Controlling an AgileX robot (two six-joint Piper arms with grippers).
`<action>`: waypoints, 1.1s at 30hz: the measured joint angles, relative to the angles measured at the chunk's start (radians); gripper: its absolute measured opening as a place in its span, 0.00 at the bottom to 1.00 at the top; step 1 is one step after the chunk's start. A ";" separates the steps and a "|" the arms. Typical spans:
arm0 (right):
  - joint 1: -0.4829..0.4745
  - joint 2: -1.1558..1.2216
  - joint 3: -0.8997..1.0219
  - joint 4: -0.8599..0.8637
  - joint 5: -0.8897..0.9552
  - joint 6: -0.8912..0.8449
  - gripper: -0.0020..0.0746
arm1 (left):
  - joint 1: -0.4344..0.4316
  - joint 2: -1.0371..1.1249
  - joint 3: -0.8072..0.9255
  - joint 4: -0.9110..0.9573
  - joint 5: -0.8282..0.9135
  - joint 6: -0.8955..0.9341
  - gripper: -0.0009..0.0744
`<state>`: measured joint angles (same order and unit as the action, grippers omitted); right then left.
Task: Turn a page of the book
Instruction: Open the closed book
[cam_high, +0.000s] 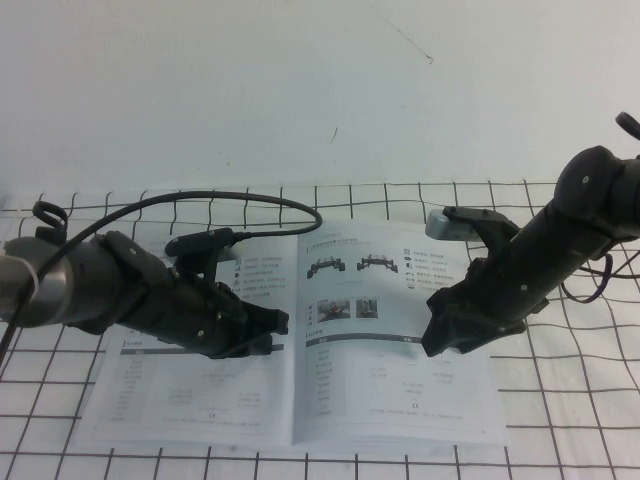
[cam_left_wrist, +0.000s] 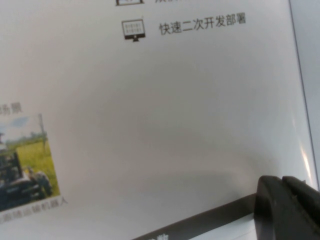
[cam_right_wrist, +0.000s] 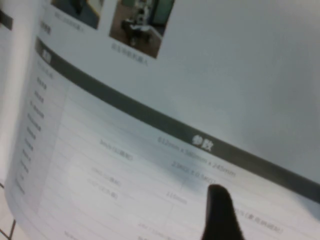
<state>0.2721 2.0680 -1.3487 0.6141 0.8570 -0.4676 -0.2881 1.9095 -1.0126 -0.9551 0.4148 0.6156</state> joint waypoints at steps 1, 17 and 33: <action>0.002 0.000 0.000 0.002 -0.004 -0.005 0.57 | 0.000 0.000 0.000 0.001 0.000 0.000 0.01; 0.004 0.000 0.000 -0.145 -0.004 0.121 0.57 | 0.000 0.000 -0.002 0.000 0.000 0.000 0.01; 0.002 0.013 0.000 0.173 -0.023 -0.087 0.57 | 0.000 0.004 -0.002 -0.026 -0.002 0.015 0.01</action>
<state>0.2745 2.0814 -1.3487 0.7869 0.8340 -0.5545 -0.2881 1.9137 -1.0142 -0.9812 0.4130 0.6310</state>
